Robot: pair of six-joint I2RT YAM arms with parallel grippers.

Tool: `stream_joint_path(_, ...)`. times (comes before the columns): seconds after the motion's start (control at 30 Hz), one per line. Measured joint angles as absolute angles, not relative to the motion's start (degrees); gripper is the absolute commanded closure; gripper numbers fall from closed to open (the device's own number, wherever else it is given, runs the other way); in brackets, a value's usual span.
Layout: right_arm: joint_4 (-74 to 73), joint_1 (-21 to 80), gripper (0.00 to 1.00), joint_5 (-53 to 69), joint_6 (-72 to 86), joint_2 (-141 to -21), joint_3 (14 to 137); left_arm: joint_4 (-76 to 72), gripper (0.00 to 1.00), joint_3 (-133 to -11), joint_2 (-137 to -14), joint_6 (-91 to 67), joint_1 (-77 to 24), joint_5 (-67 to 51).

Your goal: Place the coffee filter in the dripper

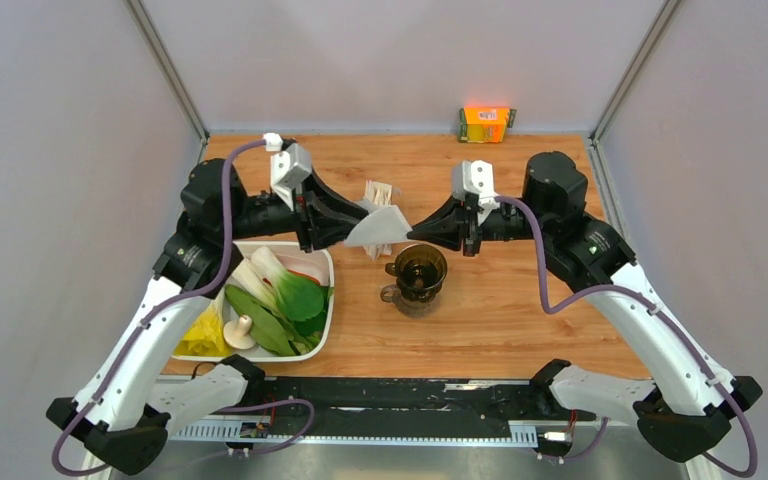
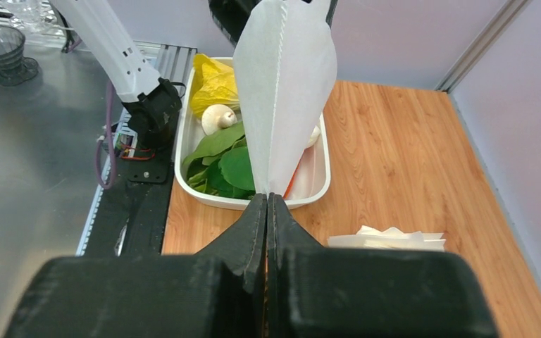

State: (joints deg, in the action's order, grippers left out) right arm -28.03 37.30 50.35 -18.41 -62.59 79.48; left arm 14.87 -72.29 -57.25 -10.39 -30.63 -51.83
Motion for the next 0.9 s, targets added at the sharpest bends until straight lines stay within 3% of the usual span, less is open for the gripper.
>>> stream_joint_path(0.33,-28.1,37.3,1.0,47.7,-24.21,-60.12,78.7,19.27,0.35,-74.54,-51.31,-14.85,-22.31,-45.47)
stream_joint_path(0.9,-28.16,37.3,1.0,47.72,-30.92,-58.39,77.52,7.64,0.32,-62.13,-55.0,-36.27,-19.46,-52.84)
